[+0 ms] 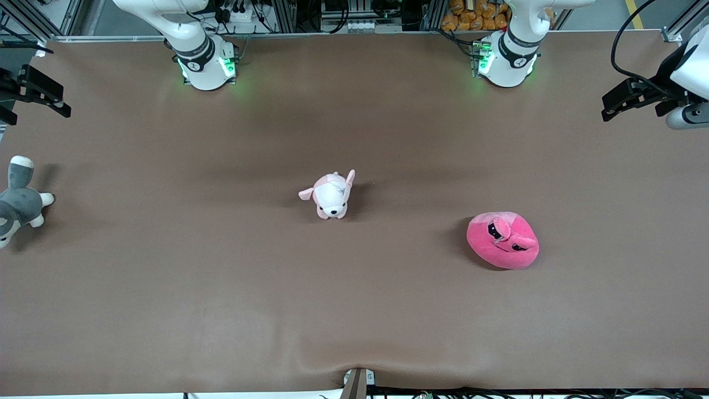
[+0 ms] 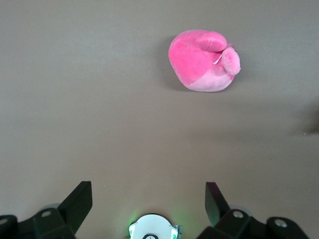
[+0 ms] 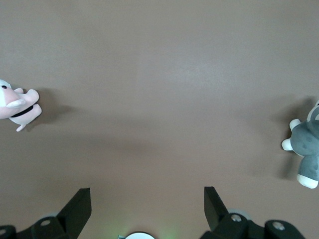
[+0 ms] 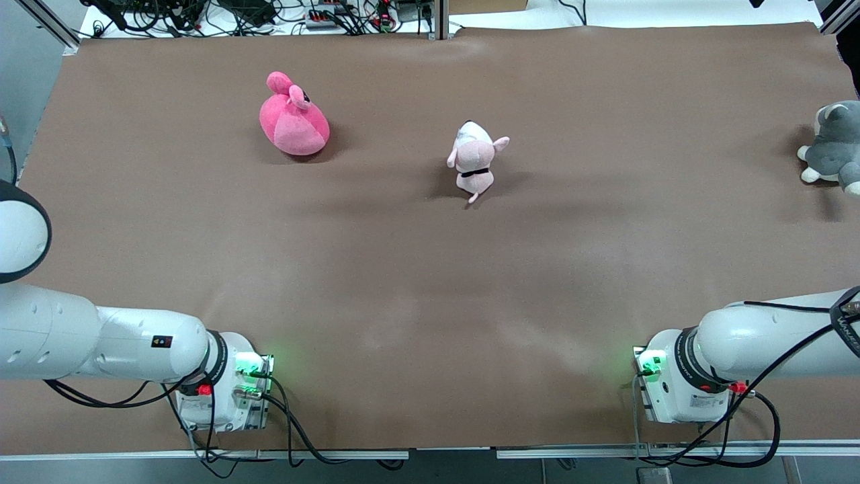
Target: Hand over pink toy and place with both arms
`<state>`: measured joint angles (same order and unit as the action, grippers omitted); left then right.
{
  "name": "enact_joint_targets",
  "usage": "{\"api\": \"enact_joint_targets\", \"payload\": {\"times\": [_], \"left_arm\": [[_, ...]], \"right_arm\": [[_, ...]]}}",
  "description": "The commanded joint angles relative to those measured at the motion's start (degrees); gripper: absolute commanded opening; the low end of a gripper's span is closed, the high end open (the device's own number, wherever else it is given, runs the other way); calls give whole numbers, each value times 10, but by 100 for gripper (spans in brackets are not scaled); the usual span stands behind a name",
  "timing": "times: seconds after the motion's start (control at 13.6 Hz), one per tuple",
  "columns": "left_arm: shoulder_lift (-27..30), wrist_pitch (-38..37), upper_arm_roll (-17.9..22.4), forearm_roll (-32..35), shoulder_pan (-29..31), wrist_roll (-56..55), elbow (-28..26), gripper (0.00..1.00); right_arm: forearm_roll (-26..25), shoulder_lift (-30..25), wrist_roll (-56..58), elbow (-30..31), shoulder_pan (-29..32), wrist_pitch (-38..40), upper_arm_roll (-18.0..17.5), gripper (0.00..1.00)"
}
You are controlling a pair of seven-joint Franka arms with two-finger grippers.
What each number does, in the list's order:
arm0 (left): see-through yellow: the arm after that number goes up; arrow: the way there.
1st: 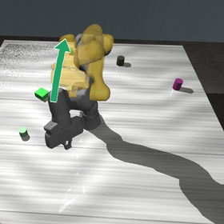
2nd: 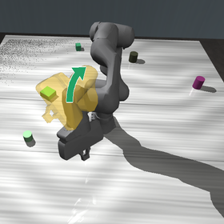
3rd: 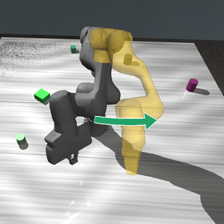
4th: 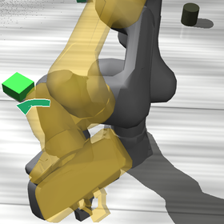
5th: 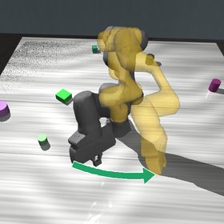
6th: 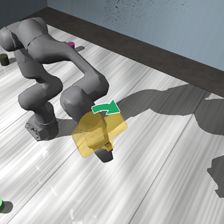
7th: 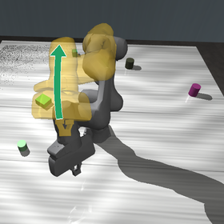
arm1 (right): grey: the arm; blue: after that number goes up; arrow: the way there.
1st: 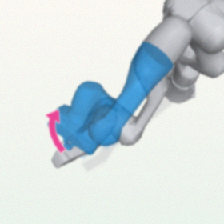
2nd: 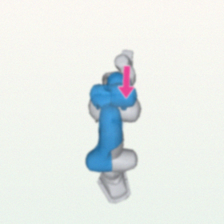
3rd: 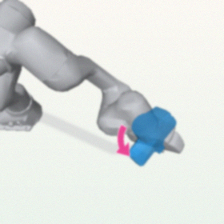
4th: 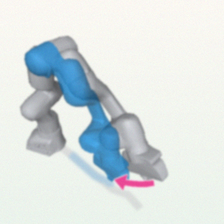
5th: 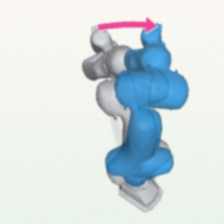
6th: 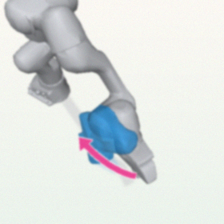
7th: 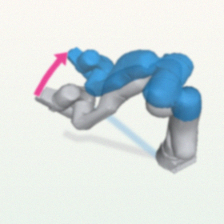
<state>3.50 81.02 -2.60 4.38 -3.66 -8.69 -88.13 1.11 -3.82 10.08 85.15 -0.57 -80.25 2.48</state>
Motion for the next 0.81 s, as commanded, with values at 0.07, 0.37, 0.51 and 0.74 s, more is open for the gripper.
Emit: {"api": "enact_joint_targets", "payload": {"times": [0.07, 0.37, 0.51, 0.74], "left_arm": [[-17, 0, 0, -2, -1, 10, 16, 100], [-27, 27, -1, -2, 0, 10, 12, 100], [-30, 35, 0, -1, 1, 10, 9, 100], [-35, 59, 1, -1, 10, 5, -27, 100]], "right_arm": [[9, -2, -2, 7, -20, 3, 4, 100], [7, 2, -1, 3, -25, -8, 4, 100], [5, 10, -1, 4, -24, -36, 4, 100], [-1, 19, -1, 5, -18, -40, 6, 100]]}}
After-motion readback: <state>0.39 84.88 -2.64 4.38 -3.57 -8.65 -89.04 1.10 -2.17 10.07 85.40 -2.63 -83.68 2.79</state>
